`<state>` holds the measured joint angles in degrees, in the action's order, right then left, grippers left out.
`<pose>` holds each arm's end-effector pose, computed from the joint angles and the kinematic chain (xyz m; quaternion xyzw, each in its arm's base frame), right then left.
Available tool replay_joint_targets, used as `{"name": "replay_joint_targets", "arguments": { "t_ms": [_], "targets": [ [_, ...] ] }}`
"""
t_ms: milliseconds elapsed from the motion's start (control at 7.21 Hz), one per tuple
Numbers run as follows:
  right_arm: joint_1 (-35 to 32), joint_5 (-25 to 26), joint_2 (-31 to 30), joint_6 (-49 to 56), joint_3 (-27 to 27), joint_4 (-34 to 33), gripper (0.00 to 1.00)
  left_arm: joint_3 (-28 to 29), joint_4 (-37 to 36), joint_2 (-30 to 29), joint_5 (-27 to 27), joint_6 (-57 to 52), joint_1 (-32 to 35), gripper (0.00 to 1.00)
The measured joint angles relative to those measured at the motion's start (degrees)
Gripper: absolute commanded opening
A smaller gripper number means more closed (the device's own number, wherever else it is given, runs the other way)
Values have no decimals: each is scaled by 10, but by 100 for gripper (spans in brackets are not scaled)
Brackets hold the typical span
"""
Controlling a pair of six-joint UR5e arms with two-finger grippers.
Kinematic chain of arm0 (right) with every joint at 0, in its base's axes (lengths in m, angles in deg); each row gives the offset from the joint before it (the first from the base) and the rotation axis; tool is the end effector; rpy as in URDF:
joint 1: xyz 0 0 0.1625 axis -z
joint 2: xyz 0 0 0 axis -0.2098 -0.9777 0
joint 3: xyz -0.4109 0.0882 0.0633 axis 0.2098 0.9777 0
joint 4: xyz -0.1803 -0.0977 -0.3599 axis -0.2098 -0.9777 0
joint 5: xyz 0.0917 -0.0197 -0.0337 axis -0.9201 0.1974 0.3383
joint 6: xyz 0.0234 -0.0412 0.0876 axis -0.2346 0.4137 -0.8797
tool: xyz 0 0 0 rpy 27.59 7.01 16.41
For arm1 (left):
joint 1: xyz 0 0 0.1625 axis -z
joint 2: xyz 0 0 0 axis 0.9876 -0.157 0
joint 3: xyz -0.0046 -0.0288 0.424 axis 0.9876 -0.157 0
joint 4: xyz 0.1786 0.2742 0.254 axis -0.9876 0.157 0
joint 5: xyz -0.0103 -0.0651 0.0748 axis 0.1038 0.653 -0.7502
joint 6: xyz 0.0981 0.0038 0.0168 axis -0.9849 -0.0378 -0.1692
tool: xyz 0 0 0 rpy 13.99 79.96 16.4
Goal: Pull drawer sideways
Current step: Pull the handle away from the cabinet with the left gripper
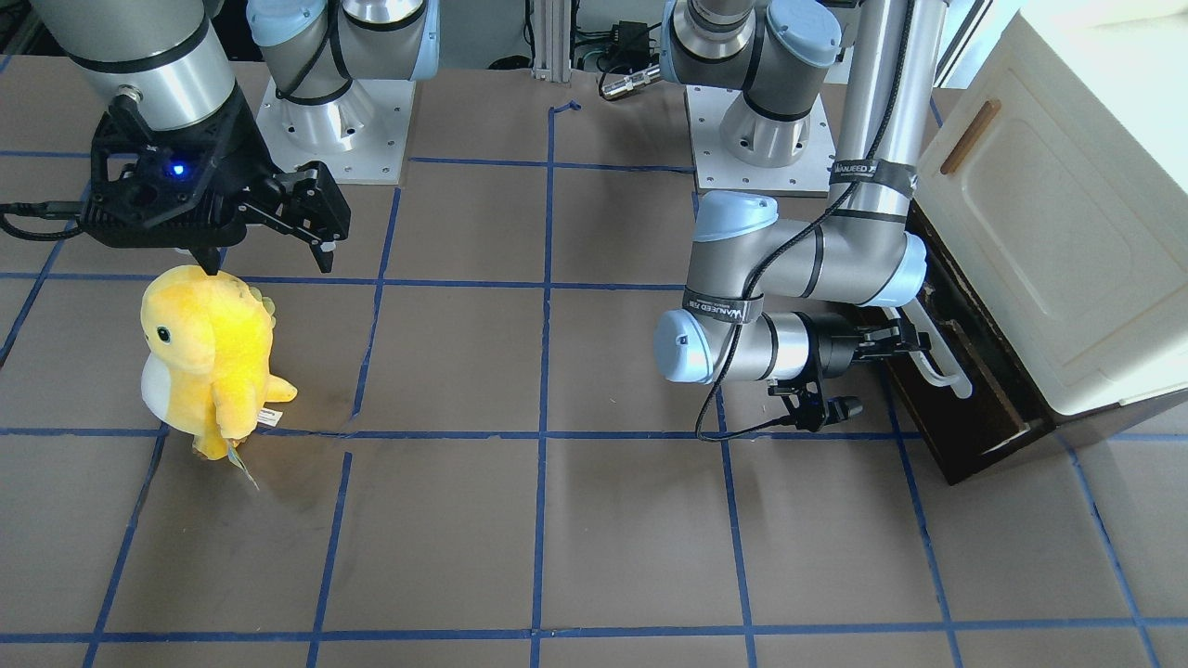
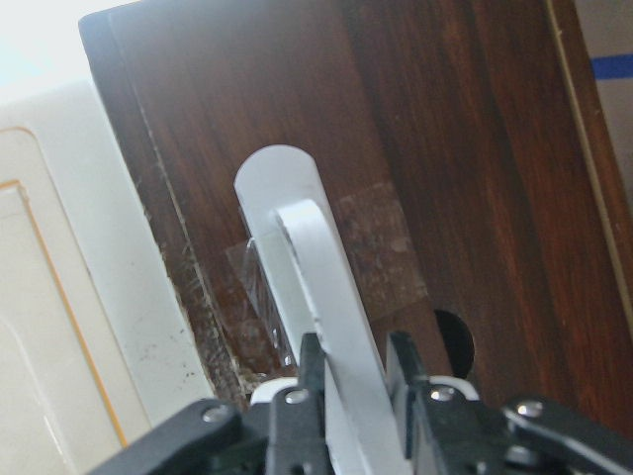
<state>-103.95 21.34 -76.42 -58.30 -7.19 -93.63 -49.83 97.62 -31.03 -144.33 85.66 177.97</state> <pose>0.1495 -0.5285 0.5090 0.0267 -0.9994 0.0230 0.0045 -0.1050 -0.5248 0.1890 0.0467 0.7867 0.1278 0.6021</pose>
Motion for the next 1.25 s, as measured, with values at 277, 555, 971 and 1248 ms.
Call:
{"name": "replay_joint_targets", "arguments": {
  "t_ms": [277, 555, 971, 1248],
  "targets": [
    [0, 0, 0, 0, 0, 0, 100, 13, 0, -3, 13, -1, 9, 19],
    [0, 0, 0, 0, 0, 0, 100, 18, 0, -7, 17, -1, 18, 19],
    [0, 0, 0, 0, 0, 0, 100, 32, 0, -11, 32, -1, 29, 19],
    [0, 0, 0, 0, 0, 0, 100, 37, 0, -12, 37, -1, 37, 19]
  ]
}}
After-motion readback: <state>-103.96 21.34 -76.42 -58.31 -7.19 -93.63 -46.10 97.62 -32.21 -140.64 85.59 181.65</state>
